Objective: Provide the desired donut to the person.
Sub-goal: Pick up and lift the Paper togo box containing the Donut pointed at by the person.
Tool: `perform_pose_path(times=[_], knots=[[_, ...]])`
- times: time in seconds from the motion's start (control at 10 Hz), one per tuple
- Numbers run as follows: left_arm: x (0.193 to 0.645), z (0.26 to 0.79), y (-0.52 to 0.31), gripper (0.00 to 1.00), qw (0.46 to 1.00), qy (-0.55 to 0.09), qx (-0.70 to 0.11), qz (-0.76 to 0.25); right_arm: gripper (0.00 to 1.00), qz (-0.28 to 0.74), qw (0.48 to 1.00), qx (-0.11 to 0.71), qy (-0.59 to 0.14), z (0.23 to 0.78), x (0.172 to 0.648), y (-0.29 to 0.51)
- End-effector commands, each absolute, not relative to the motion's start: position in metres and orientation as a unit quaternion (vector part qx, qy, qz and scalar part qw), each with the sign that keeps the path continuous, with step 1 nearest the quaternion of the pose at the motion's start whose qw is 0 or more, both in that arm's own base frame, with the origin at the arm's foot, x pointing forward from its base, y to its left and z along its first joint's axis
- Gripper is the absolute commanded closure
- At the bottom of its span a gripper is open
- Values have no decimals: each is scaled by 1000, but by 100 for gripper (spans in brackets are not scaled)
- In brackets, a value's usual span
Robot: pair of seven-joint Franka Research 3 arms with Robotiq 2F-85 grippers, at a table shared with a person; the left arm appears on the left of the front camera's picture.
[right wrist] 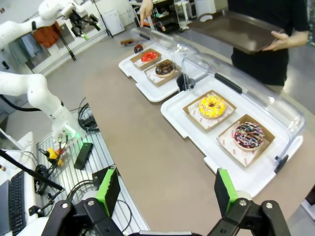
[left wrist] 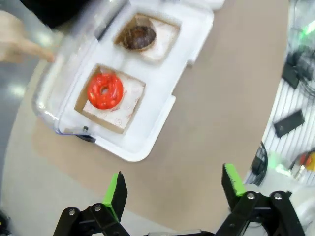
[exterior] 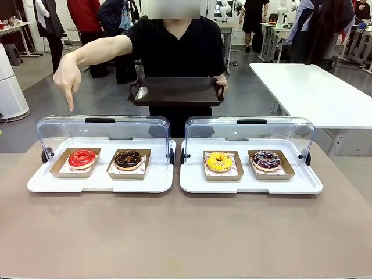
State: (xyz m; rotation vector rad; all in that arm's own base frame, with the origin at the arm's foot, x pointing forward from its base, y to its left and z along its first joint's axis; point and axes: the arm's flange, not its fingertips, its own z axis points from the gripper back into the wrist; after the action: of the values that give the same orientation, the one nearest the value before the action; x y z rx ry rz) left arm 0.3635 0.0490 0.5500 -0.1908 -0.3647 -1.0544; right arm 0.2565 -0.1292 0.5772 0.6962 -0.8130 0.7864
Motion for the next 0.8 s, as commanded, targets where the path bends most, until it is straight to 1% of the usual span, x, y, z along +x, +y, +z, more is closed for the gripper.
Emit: perform_pose_path(times=[0.0,0.2,0.3,0.4,0.6,0.7], knots=[[381,517,24,0,839,-118,-30,-531,0,366,784,327,-379,577,257,-130],[383,472,-3,0,822,-91,2,-562,0,366,784,327,-379,577,257,-130],[386,452,-11,0,805,-82,18,-588,0,366,784,327,-379,577,257,-130],[389,434,-17,0,788,-76,10,-611,0,366,784,327,-379,577,257,-130],[399,415,-18,0,737,-68,2,-672,0,366,784,327,-379,577,257,-130],[407,414,-14,0,727,-63,2,-684,0,366,784,327,-379,577,257,-130]])
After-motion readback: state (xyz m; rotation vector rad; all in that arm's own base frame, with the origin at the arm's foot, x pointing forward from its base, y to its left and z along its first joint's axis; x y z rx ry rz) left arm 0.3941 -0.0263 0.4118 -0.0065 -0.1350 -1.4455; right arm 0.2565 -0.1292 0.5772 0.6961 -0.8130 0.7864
